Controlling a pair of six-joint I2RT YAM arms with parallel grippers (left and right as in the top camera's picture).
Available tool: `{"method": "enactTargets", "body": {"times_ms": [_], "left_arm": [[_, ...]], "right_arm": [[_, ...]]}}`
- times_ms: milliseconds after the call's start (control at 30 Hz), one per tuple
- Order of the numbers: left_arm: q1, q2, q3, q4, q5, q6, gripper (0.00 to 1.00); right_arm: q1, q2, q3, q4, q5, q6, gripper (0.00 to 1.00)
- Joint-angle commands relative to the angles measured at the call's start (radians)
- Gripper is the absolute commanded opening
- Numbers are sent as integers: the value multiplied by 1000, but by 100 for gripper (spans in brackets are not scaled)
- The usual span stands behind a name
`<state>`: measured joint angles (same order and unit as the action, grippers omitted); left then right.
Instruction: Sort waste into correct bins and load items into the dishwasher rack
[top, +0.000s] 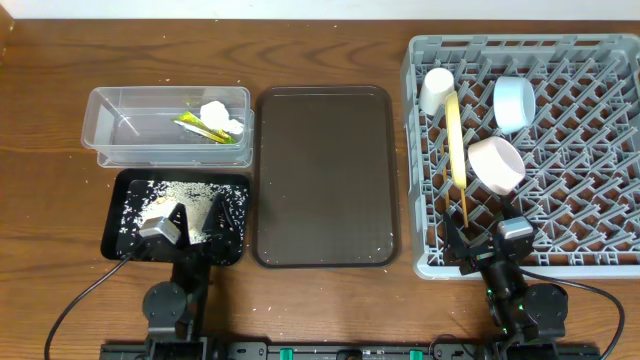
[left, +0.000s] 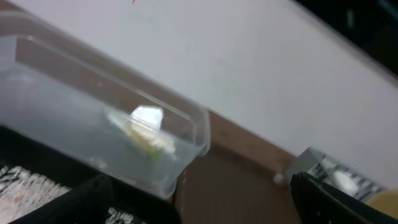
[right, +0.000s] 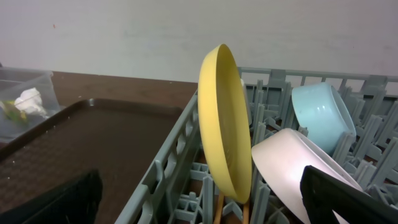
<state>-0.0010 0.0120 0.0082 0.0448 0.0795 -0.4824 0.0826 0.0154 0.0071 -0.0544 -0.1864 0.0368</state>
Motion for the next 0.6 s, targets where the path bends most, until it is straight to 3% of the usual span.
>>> {"method": "enactTargets", "body": {"times_ms": [0, 200, 567], "left_arm": [[4, -11, -4, -55, 10, 117, 94], [5, -10, -4, -111, 2, 380, 94], [5, -8, -4, -111, 2, 396, 94]], "right_arm": [[3, -2, -2, -3, -5, -8, 99], [3, -2, -2, -3, -5, -8, 99], [3, -2, -2, -3, -5, -8, 99]]}}
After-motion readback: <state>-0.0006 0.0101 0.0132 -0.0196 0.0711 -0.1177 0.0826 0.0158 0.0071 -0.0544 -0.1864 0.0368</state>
